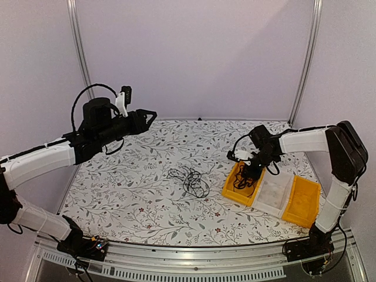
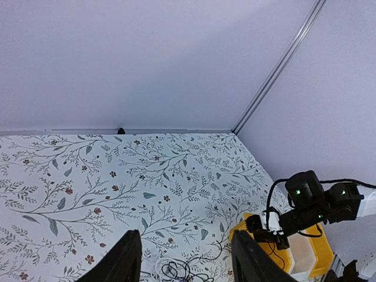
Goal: Untangle the cables
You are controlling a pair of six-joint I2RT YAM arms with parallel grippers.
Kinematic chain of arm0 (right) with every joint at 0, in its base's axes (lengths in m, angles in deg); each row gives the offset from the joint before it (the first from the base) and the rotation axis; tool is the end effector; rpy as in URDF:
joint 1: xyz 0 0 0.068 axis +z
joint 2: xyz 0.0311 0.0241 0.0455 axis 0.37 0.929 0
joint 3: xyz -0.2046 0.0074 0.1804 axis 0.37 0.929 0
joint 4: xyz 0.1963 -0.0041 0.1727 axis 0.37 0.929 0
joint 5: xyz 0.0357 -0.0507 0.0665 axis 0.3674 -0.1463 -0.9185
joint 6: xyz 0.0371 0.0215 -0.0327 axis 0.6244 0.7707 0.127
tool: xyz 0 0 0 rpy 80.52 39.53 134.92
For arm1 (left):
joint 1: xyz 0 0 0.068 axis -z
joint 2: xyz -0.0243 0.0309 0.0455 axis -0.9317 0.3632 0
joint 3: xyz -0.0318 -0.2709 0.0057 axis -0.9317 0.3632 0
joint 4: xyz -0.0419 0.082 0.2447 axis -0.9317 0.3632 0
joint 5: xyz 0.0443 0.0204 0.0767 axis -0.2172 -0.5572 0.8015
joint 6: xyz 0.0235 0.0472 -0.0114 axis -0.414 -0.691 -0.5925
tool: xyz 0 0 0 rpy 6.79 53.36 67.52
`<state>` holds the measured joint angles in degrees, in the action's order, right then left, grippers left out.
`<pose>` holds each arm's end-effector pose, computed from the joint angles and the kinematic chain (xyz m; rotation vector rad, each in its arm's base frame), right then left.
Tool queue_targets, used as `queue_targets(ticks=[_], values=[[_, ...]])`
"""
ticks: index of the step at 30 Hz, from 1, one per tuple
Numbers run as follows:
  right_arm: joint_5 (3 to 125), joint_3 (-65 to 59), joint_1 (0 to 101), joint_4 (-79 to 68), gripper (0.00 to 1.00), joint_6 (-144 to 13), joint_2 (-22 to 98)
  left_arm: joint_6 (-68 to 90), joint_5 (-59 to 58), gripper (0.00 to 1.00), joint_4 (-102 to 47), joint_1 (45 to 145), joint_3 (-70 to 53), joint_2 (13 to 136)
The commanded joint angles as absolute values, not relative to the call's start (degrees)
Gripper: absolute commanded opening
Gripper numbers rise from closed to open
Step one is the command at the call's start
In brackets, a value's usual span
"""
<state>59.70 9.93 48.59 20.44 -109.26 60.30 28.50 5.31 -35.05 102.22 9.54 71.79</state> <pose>0.3070 0.1636 0.1553 -1.4869 2.2813 0.2268 0.2510 -0.1680 0.3242 0.1005 1.8099 -0.8306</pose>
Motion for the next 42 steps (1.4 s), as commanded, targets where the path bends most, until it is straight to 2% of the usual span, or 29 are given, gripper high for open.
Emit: queue_targets(ticks=[1, 3, 11, 15, 19, 23, 27, 31, 38, 42], values=[[62.84, 6.93, 48.49, 22.14, 0.00, -107.88, 61.59, 28.50, 5.53, 0.55, -35.58, 101.58, 10.24, 71.37], [63.28, 5.40, 48.46, 23.64, 0.01, -107.15, 60.11, 27.64, 5.36, 0.55, -34.47, 101.59, 9.84, 71.87], [64.16, 0.03, 48.47, 32.60, 0.34, -108.05, 50.82, 25.29, 3.21, 0.55, -22.70, 101.59, 8.85, 75.10], [62.65, -0.46, 48.52, 34.64, 0.41, -109.52, 46.10, 25.13, -0.89, 0.54, -21.62, 101.70, 11.46, 76.29], [57.18, -2.64, 48.51, 35.57, 0.43, -110.49, 43.79, 23.44, -6.64, 0.54, -20.80, 102.36, 11.02, 79.29], [50.60, -4.18, 49.71, 33.57, 0.37, -110.67, 44.54, 19.48, -11.14, 0.53, -18.43, 104.86, 8.96, 83.23], [47.52, -2.99, 55.14, 30.31, 0.29, -112.80, 46.78, 17.94, -14.08, 0.47, -15.95, 108.44, 7.91, 85.76], [45.88, -2.05, 60.05, 26.87, 0.28, -112.64, 49.86, 20.29, -17.54, 0.40, -14.59, 110.18, 9.16, 85.81], [44.08, -3.06, 63.81, 23.68, 0.30, -107.70, 54.43, 31.82, -26.56, 0.51, -20.34, 110.51, 14.01, 87.48], [44.08, -2.50, 63.82, 23.55, 0.31, -106.65, 54.32, 32.28, -25.92, 0.51, -18.76, 110.93, 11.06, 91.57]])
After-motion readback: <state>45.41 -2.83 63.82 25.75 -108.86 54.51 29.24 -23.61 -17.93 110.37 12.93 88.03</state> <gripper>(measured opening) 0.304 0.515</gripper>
